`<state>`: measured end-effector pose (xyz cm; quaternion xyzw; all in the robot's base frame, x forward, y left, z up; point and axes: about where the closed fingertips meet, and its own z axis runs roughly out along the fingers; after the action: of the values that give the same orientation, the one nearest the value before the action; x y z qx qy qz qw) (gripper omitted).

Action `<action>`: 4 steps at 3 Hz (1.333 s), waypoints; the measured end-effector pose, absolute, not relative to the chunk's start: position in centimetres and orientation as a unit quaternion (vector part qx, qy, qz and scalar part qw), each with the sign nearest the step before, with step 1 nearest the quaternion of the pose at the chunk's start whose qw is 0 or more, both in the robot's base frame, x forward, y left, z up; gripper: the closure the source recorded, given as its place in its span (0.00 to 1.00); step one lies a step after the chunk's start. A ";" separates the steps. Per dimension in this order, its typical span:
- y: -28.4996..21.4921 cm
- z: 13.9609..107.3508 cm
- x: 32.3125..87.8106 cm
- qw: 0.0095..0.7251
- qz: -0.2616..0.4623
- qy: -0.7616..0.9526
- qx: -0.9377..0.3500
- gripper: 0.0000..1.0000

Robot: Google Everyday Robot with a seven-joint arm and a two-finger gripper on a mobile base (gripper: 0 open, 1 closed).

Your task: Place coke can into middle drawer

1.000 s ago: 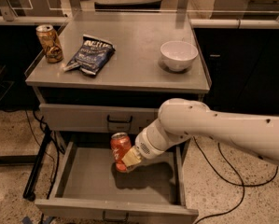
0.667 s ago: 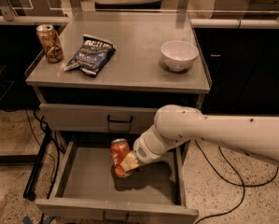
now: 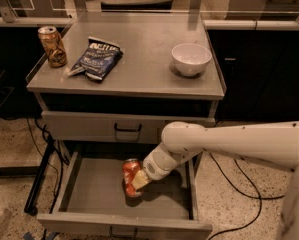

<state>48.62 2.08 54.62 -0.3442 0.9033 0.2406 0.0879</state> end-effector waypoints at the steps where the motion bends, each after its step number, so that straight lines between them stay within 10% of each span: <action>1: 2.5 51.2 48.8 0.059 0.242 0.907 -0.340 1.00; 4: 4.7 44.9 48.7 -0.035 0.217 0.889 -0.402 1.00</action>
Offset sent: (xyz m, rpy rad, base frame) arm 0.0009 0.0221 -0.0880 -0.0857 0.1481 0.0971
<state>48.73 4.69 44.93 -0.4025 0.8887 0.2169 -0.0349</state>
